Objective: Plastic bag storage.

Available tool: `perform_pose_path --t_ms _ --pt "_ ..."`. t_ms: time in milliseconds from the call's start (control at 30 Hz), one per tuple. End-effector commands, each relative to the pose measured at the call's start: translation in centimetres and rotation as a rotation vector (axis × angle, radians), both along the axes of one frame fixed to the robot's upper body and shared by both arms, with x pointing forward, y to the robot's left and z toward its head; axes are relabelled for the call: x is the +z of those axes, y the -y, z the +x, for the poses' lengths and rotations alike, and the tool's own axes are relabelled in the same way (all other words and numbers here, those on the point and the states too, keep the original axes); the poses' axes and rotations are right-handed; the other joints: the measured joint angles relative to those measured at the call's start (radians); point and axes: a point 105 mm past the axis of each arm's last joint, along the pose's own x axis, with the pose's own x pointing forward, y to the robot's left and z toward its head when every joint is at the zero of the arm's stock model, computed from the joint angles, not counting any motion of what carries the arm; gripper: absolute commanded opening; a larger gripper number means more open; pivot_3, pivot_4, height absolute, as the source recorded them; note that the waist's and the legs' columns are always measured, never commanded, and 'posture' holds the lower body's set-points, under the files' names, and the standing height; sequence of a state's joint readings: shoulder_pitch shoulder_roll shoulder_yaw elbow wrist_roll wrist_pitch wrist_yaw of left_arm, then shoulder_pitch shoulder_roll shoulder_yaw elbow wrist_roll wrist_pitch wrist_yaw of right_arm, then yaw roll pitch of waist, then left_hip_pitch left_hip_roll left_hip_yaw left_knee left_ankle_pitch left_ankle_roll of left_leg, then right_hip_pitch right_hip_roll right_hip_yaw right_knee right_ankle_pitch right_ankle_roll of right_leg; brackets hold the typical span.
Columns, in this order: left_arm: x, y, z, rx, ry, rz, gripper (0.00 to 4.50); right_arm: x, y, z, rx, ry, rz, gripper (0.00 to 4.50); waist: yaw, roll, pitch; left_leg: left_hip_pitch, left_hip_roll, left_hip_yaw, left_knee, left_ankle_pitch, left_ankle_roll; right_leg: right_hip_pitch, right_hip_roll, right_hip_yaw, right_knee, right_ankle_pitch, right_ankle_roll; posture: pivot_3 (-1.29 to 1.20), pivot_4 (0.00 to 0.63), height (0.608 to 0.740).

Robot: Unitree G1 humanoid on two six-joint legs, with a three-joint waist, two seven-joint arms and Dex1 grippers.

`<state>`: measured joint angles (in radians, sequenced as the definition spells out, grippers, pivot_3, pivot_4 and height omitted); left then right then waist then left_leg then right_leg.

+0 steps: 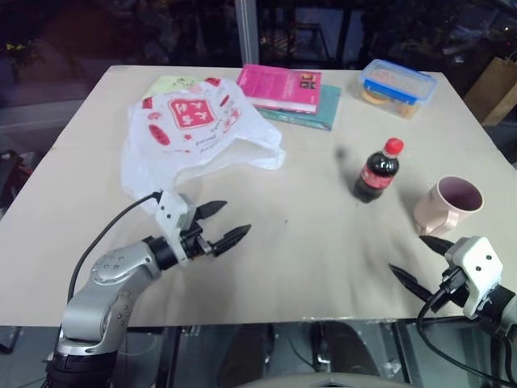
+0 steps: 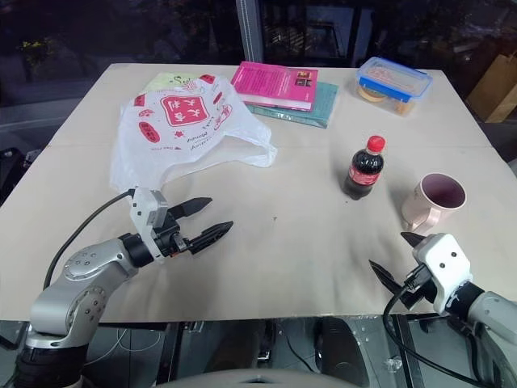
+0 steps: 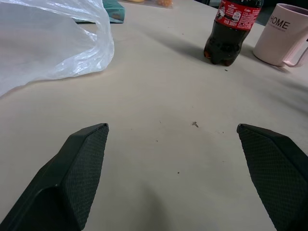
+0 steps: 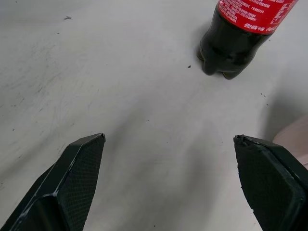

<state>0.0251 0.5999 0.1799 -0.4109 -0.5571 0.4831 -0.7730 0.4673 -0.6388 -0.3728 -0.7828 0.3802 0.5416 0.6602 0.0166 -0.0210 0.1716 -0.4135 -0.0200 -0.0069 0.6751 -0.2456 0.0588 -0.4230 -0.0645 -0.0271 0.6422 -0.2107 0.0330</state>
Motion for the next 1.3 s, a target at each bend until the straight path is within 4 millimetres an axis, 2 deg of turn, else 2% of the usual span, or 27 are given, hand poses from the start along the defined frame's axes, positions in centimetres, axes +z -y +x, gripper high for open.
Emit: perform_pose_path --t_ms 33,133,267,400,533,600,667,800,900,1000,1133,1233,1267,1300 --pt "1.3 0.3 0.0 -0.009 0.067 -0.001 4.46 0.6 -0.3 0.0 0.021 0.052 -0.005 4.50 0.000 0.000 0.000 0.000 0.000 0.000 0.000 0.000 0.000 0.000 0.000 0.000 0.000 0.000 0.000 0.00 0.150 0.740" --pt "1.4 -0.1 1.1 0.047 0.100 0.009 4.46 1.0 -2.0 0.0 0.079 0.100 0.032 4.50 0.001 0.000 0.000 0.000 0.000 0.000 0.000 0.000 0.000 0.000 0.000 0.000 0.000 0.000 0.000 0.00 0.150 0.740" --pt "1.9 -0.1 2.2 0.097 0.135 0.011 4.46 2.5 -4.3 -0.1 0.177 0.197 0.071 4.50 0.000 0.001 0.000 0.000 0.000 0.000 0.000 0.000 0.000 0.000 0.000 0.000 0.000 0.000 0.000 0.00 0.150 0.740" --pt "3.7 -0.9 5.3 0.260 0.267 0.095 4.46 3.5 -5.6 -0.3 0.230 0.241 0.092 4.50 0.006 0.000 0.000 0.000 0.000 -0.001 0.000 0.000 0.000 0.000 0.000 -0.001 0.000 0.000 0.000 0.00 0.150 0.740" --pt "4.9 -2.8 9.8 0.462 0.417 0.397 4.46 5.0 -6.8 0.1 0.276 0.287 0.107 4.50 0.020 0.000 0.000 0.000 -0.001 0.000 0.000 0.000 0.000 0.000 0.002 -0.001 0.000 0.001 0.000 0.00 0.150 0.740" --pt "4.8 -2.9 11.2 0.467 0.473 0.539 4.46 5.5 -7.1 0.3 0.287 0.297 0.108 4.50 0.019 0.000 0.000 0.000 -0.001 0.001 0.000 0.000 0.000 0.000 0.003 -0.001 0.000 0.001 0.000 0.00 0.150 0.740" --pt "3.4 -3.7 12.7 0.479 0.454 0.677 4.46 6.0 -7.2 0.9 0.278 0.313 0.102 4.50 0.021 0.000 0.000 0.001 -0.002 0.001 -0.001 0.000 0.000 0.000 0.003 -0.002 0.000 0.005 0.001 0.00 0.150 0.740" --pt "2.4 -4.3 15.2 0.496 0.476 0.813 4.46 6.5 -7.5 1.7 0.242 0.335 0.111 4.50 0.021 -0.001 0.000 -0.001 -0.002 0.001 -0.002 0.000 0.001 -0.001 0.006 -0.003 -0.001 0.005 0.001 0.00 0.150 0.740" --pt "2.9 -5.2 18.2 0.574 0.494 0.878 4.46 6.7 -8.4 1.9 0.227 0.349 0.119 4.50 0.031 -0.002 0.001 -0.002 -0.003 -0.002 -0.001 0.000 0.001 0.000 0.005 -0.005 -0.001 0.005 0.001 0.00 0.150 0.740" --pt "3.6 -5.3 19.3 0.585 0.473 0.811 3.65 6.9 -8.7 2.0 0.208 0.357 0.120 4.50 0.024 -0.003 0.001 -0.002 -0.004 -0.001 -0.001 -0.001 0.002 0.000 0.004 -0.007 -0.001 0.005 0.002 0.00 0.150 0.740" --pt "6.3 -5.3 19.7 0.594 0.491 0.657 1.88 6.7 -8.6 2.7 0.147 0.366 0.101 4.50 0.011 -0.003 0.001 -0.002 -0.005 0.002 -0.001 -0.002 0.004 0.000 0.002 -0.006 -0.001 0.005 0.002 0.00 0.150 0.740" --pt "7.8 -5.2 19.5 0.562 0.466 0.541 0.57 6.1 -8.1 3.6 0.067 0.357 0.048 4.50 0.003 -0.003 0.001 -0.003 -0.005 0.001 -0.001 0.000 0.001 -0.001 0.001 -0.007 -0.001 0.005 0.002 0.00 0.150 0.740" --pt "8.2 -5.1 19.4 0.546 0.451 0.506 0.24 5.9 -7.9 3.8 0.038 0.345 0.033 4.50 0.001 -0.003 0.001 -0.003 -0.005 0.001 -0.001 0.000 0.000 -0.001 0.001 -0.007 -0.001 0.005 0.002 0.00 0.150 0.740" --pt "8.9 -5.0 19.2 0.538 0.434 0.448 0.11 5.8 -7.7 4.1 0.013 0.340 0.021 4.50 0.000 -0.003 0.001 -0.003 -0.005 0.001 -0.001 0.000 0.000 -0.001 0.001 -0.007 -0.001 0.005 0.002 0.00 0.150 0.740"
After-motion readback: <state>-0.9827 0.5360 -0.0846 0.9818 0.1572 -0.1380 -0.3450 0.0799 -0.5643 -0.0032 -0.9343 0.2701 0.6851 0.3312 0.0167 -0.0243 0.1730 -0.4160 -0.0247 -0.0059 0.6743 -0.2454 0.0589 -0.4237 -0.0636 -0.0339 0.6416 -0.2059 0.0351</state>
